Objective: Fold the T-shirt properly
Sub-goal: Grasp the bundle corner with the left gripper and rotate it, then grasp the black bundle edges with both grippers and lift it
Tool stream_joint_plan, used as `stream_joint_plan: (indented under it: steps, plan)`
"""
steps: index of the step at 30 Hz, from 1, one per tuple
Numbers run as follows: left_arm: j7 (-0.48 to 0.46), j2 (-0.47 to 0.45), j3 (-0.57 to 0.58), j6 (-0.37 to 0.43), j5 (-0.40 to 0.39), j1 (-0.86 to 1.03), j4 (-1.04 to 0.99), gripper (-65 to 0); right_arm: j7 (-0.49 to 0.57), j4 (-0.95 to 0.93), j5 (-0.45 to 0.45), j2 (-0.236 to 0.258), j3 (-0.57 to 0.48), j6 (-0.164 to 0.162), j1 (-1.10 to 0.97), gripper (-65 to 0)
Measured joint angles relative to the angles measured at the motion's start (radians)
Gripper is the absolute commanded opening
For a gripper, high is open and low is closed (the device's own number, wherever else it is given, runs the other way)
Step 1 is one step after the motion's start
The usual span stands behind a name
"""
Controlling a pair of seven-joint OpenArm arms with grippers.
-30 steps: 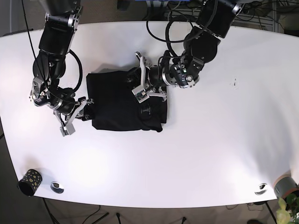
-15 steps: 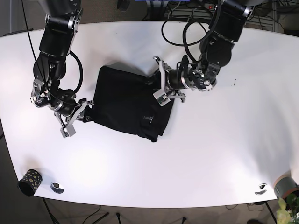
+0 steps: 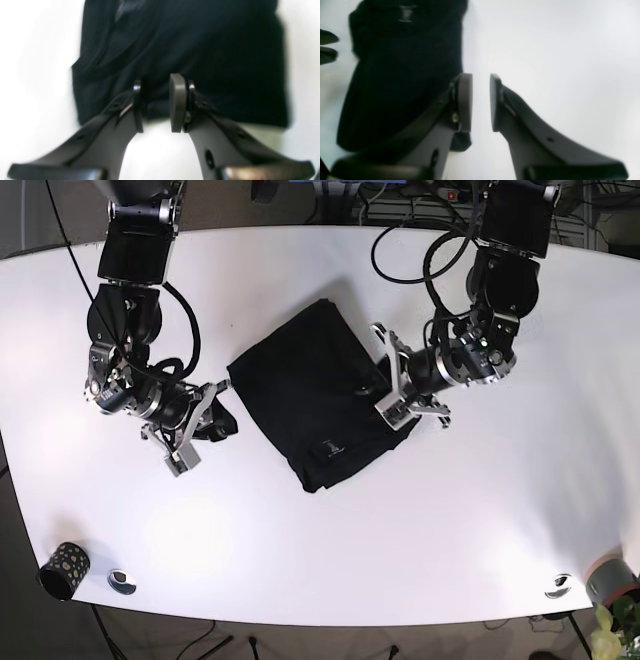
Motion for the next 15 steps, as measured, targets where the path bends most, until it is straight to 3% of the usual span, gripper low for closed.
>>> stream_joint_plan:
  steps: [11, 15]
  plan:
    - [0.000, 0.136, 0.056, -0.007, 0.000, 0.023, -0.062, -52.1, -0.037, 0.095, -0.007, -0.089, -0.006, 0.003, -0.117, -54.2]
    - [-0.004, 0.166, 0.059, 0.024, -0.006, 0.022, -0.155, -52.1, -0.019, 0.053, -0.008, -0.092, -0.006, 0.003, -0.123, -54.5]
